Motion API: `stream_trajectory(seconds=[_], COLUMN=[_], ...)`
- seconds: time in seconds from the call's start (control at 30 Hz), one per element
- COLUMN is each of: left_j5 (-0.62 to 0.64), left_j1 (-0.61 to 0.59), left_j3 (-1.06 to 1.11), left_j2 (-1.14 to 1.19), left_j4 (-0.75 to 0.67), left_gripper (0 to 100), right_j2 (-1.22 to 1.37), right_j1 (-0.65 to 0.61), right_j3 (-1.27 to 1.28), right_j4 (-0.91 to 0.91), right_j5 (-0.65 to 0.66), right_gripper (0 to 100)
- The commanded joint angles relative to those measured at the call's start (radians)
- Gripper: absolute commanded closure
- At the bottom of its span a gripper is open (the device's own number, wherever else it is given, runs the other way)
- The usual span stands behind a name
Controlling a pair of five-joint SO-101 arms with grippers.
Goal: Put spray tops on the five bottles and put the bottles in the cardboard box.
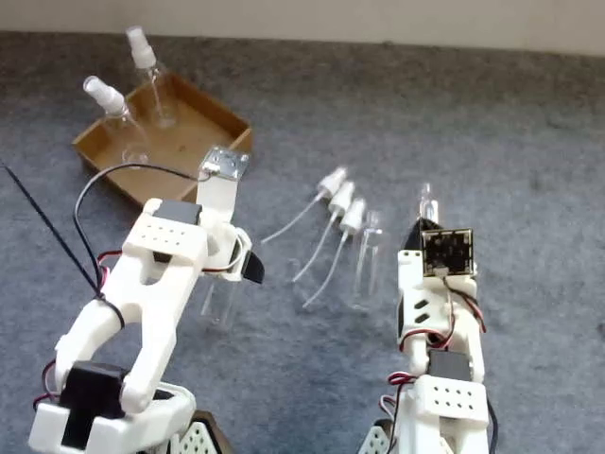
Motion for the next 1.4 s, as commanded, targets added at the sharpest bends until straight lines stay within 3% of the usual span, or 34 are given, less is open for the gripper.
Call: stream_trajectory(seconds=[0.0, 0.4, 0.57, 0.87, 1.37], left_j5=[-0.057, -0.064, -0.064, -0.063, -0.058], left_j1=[-0.013, -0.015, -0.013, -0.007, -0.005], left_j3=[-0.053, -0.139, -0.139, -0.14, 0.11], left_j2=[0.084, 0.286, 0.289, 0.282, -0.156], left_j4=[-0.075, -0.103, -0.109, -0.103, -0.138], left_gripper=[70, 70, 79, 79, 79], right_j2=[-0.005, -0.005, -0.005, -0.007, -0.007], right_j1=[0.007, 0.007, 0.007, 0.007, 0.007], right_j3=[0.154, 0.154, 0.154, 0.154, 0.154], right_j4=[-0.027, -0.027, -0.027, -0.027, -0.027], right_j5=[0.002, 0.002, 0.002, 0.003, 0.003], right_gripper=[99.5, 99.5, 99.5, 99.5, 99.5])
